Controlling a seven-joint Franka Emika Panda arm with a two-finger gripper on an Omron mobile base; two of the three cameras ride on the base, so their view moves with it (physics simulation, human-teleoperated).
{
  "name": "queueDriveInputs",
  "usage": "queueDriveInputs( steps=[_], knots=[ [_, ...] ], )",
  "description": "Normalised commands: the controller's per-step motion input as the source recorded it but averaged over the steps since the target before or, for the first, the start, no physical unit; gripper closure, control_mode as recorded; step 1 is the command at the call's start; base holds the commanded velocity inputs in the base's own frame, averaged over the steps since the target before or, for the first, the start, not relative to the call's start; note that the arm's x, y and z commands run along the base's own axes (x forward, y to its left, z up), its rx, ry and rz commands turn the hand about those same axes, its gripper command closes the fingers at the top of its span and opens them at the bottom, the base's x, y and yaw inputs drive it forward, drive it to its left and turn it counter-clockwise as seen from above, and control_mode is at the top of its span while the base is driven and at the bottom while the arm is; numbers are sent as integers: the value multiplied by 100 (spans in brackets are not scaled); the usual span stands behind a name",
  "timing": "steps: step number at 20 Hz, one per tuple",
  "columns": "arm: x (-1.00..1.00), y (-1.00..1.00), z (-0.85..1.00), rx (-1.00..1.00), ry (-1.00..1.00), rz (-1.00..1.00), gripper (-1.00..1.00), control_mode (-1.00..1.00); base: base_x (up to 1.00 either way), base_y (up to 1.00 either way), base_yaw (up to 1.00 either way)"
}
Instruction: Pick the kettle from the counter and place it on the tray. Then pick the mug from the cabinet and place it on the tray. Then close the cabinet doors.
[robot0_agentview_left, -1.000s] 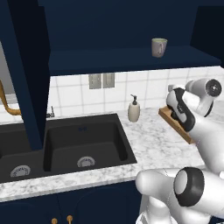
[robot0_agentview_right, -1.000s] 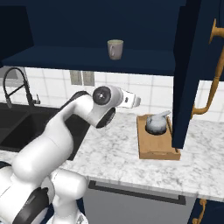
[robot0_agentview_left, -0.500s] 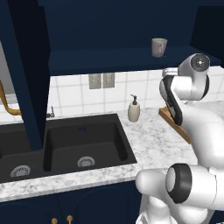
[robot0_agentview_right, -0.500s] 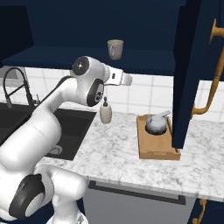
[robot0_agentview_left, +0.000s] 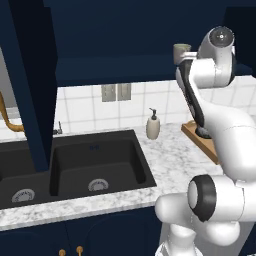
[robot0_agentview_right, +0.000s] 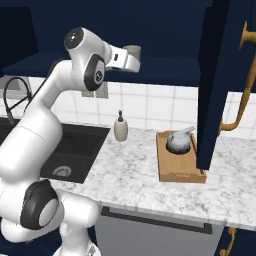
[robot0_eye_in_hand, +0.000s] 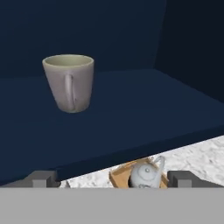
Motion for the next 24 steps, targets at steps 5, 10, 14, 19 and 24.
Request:
queueDriveInputs(
  steps=[5, 10, 14, 19, 24],
  knots=[
    [0, 38, 24, 5, 0, 0, -100, -100, 0, 0, 0],
    [7, 20, -7, 4, 0, 0, -100, -100, 0, 0, 0],
    [16, 11, -22, 5, -5, 0, -100, -100, 0, 0, 0],
    [36, 0, -1, 6, -3, 0, -100, -100, 0, 0, 0],
    [25, -11, 0, 2, 0, 0, -100, -100, 0, 0, 0]
  ],
)
